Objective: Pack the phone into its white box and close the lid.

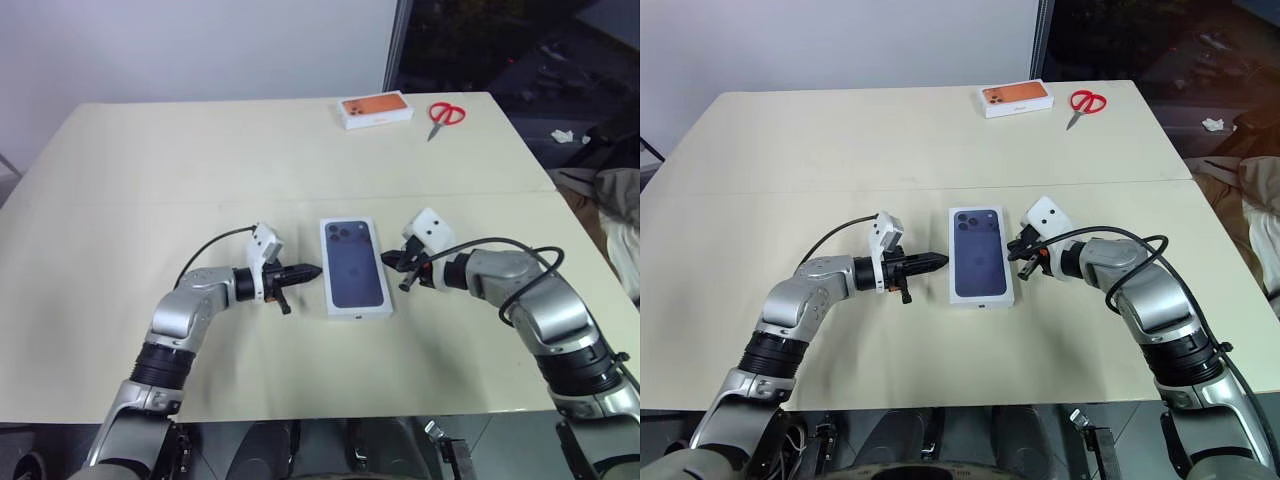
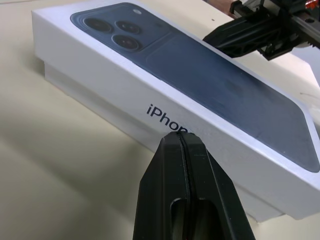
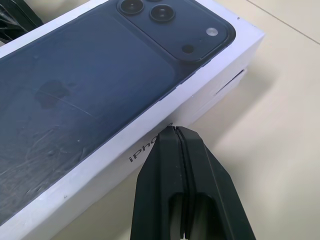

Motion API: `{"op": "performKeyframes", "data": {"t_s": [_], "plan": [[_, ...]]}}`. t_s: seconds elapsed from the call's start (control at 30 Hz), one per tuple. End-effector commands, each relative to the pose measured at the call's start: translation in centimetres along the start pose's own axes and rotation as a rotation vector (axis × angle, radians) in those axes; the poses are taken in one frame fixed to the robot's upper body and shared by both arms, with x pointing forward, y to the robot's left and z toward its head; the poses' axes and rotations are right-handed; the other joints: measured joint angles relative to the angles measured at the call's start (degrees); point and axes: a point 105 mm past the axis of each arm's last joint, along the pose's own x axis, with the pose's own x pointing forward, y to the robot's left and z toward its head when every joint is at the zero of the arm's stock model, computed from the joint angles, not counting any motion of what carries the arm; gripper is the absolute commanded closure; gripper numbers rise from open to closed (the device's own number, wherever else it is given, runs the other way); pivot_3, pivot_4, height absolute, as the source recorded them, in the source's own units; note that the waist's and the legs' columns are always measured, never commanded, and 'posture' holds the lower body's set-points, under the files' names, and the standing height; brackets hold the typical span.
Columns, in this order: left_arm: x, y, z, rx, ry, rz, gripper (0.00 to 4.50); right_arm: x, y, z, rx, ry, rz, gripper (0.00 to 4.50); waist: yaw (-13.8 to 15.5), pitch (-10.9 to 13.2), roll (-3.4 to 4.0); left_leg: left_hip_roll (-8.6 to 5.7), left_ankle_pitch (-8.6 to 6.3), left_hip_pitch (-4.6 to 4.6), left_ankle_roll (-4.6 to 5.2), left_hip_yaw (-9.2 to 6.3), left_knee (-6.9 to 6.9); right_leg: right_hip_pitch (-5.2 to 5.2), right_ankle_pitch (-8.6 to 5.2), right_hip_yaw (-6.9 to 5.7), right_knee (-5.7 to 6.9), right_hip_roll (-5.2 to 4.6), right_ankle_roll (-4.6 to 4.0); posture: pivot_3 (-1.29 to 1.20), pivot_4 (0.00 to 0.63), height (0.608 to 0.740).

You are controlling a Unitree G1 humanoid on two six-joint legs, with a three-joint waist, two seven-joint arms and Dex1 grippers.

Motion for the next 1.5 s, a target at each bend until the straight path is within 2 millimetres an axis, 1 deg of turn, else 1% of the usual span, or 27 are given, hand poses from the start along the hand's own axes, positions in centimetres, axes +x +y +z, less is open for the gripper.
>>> {"op": "performKeyframes", "data": {"t_s": [0.03,0.27,0.33,0.5,0.6,0.67,0.73,0.83,0.93,1.03,1.1,1.2,1.3,1.37,1.5], "plan": [[0.2,-0.3,0.1,0.042,-0.002,-0.013,4.5,0.0,0.8,0.4,-0.017,-0.024,0.032,4.48,0.01,0.0,0.0,0.0,0.0,0.0,0.0,0.0,0.0,0.0,0.0,0.0,0.0,0.0,0.0,0.0,0.15,0.74],[0.6,0.7,0.3,0.042,-0.017,0.027,4.5,0.0,0.6,-0.2,-0.018,-0.009,0.013,4.48,-0.02,0.0,0.0,0.0,0.0,0.0,0.0,0.0,0.0,0.0,0.0,0.0,0.0,0.0,0.0,0.0,0.15,0.74],[1.0,0.5,0.7,0.05,-0.031,0.016,4.5,0.1,0.6,-0.2,-0.02,-0.009,0.01,4.48,0.0,0.0,0.0,0.0,0.0,0.0,-0.01,0.0,0.0,0.0,0.0,0.0,0.01,0.0,0.0,0.0,0.15,0.74],[1.3,0.5,1.3,0.058,-0.041,0.007,4.5,0.0,0.1,0.3,-0.025,-0.017,-0.003,4.48,0.02,0.0,0.0,0.0,0.01,0.0,-0.01,0.0,0.01,0.0,0.0,0.0,0.01,0.0,0.0,0.0,0.15,0.74],[1.5,0.4,1.2,0.065,-0.035,0.0,4.5,-0.1,-0.8,0.6,-0.027,-0.025,-0.033,4.48,0.02,0.0,0.0,-0.01,0.02,0.0,-0.03,0.0,0.01,0.0,0.0,0.0,0.01,0.0,0.0,0.0,0.15,0.74],[1.5,0.4,1.2,0.068,-0.034,-0.002,4.5,0.0,-0.9,0.7,-0.026,-0.027,-0.039,4.48,0.01,0.0,0.0,-0.01,0.05,0.0,-0.1,0.0,0.01,0.0,0.0,0.0,0.01,0.0,0.0,0.0,0.15,0.74],[1.5,0.3,1.1,0.063,-0.036,-0.002,4.5,0.2,-0.8,0.6,-0.03,-0.023,-0.036,4.48,0.01,0.0,0.0,-0.01,0.08,0.0,-0.13,0.0,0.01,0.0,0.0,0.0,0.01,0.0,0.0,0.0,0.15,0.74],[1.3,0.3,0.7,0.07,-0.021,0.004,4.5,0.8,-0.1,0.5,-0.025,-0.025,-0.018,4.48,-0.06,0.0,0.0,-0.01,0.08,0.0,-0.14,0.0,0.01,0.0,0.0,0.0,0.01,0.0,0.0,0.0,0.15,0.74],[1.2,0.3,0.7,0.071,-0.02,0.007,4.5,1.0,0.1,0.4,-0.027,-0.027,-0.018,4.48,-0.11,0.0,0.0,-0.01,0.1,0.0,-0.18,0.0,0.01,-0.01,0.0,0.0,0.02,0.01,0.0,0.0,0.15,0.74],[1.2,0.3,0.8,0.079,-0.021,0.013,4.5,1.5,-0.4,0.5,-0.024,-0.026,-0.046,4.48,-0.16,0.0,0.0,0.0,0.13,0.0,-0.22,0.0,0.01,-0.01,0.0,0.0,0.02,0.01,0.0,0.0,0.15,0.74],[1.2,0.4,0.7,0.074,-0.024,0.023,4.5,1.7,-0.6,0.2,-0.044,-0.006,-0.065,4.48,-0.1,0.0,0.0,0.0,0.13,0.0,-0.23,0.0,0.01,-0.01,0.0,0.0,0.03,0.01,0.0,0.0,0.15,0.74],[0.9,0.7,0.6,0.078,-0.026,0.039,4.5,1.6,-1.0,-0.3,-0.065,0.019,-0.082,4.48,-0.08,0.0,0.0,-0.01,0.15,0.0,-0.27,0.0,0.01,-0.01,0.0,0.0,0.02,0.01,0.0,0.0,0.15,0.74],[0.3,1.2,1.0,0.064,-0.046,0.064,4.5,1.1,-1.8,-0.3,-0.077,0.022,-0.108,4.48,-0.09,0.0,0.0,-0.01,0.16,0.0,-0.28,0.0,0.01,-0.01,0.0,0.0,0.02,0.01,0.0,0.0,0.15,0.74],[-0.3,1.6,1.7,0.06,-0.077,0.088,4.5,0.7,-2.5,0.4,-0.073,-0.004,-0.13,4.48,-0.12,0.0,0.0,-0.01,0.16,0.0,-0.28,0.0,0.01,-0.01,0.0,0.0,0.03,0.01,0.0,0.0,0.15,0.74],[-0.9,2.9,5.1,0.083,-0.188,0.15,4.5,-0.1,-4.4,3.8,-0.009,-0.165,-0.195,4.48,-0.13,0.0,-0.01,-0.01,0.16,0.0,-0.28,0.0,0.01,-0.03,0.0,0.0,0.05,0.01,0.0,0.0,0.15,0.74]]}}
